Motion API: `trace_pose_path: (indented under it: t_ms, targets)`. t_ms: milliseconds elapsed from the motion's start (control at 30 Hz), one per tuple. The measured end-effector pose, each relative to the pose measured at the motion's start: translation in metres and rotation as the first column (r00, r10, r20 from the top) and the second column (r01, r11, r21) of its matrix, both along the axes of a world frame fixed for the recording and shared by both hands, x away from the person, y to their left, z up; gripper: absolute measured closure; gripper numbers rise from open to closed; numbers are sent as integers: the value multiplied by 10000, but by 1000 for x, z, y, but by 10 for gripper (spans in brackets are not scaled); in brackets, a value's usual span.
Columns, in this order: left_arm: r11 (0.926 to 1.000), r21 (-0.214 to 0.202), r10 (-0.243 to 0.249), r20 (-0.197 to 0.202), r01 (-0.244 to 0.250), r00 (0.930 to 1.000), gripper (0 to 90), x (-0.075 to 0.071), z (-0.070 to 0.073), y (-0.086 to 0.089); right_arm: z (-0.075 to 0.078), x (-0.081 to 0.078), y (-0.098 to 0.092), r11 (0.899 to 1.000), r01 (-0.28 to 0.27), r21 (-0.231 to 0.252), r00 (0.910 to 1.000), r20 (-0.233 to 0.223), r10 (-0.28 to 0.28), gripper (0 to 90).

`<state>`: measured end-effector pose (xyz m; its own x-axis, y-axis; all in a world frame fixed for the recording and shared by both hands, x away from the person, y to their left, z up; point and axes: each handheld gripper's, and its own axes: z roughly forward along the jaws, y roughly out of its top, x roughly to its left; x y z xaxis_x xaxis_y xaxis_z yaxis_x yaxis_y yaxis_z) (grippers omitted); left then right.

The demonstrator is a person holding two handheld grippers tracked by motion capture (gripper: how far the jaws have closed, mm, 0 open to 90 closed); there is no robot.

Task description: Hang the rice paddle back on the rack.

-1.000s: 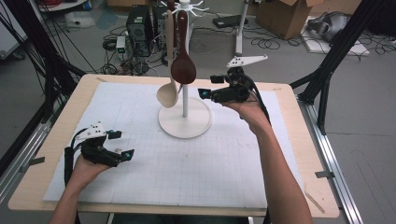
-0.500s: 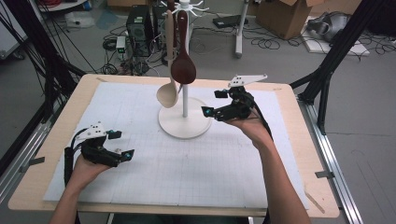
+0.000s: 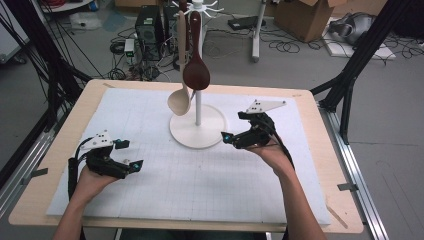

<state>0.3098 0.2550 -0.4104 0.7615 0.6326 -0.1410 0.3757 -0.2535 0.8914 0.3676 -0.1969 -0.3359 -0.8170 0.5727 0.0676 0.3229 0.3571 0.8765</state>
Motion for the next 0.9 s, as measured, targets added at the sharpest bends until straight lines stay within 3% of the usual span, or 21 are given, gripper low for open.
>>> trace_pose_path:
  t_ms: [400,900]
  targets:
    - [10000,-41,-45,-38,45,10000,17,0,0,1,-27,-21,-20,9974,721,3,9973,126,-721,3]
    - [9998,-187,-5,-69,3,10000,17,-2,1,2,-56,-41,-38,9915,1303,-52,9914,-149,-1304,4]
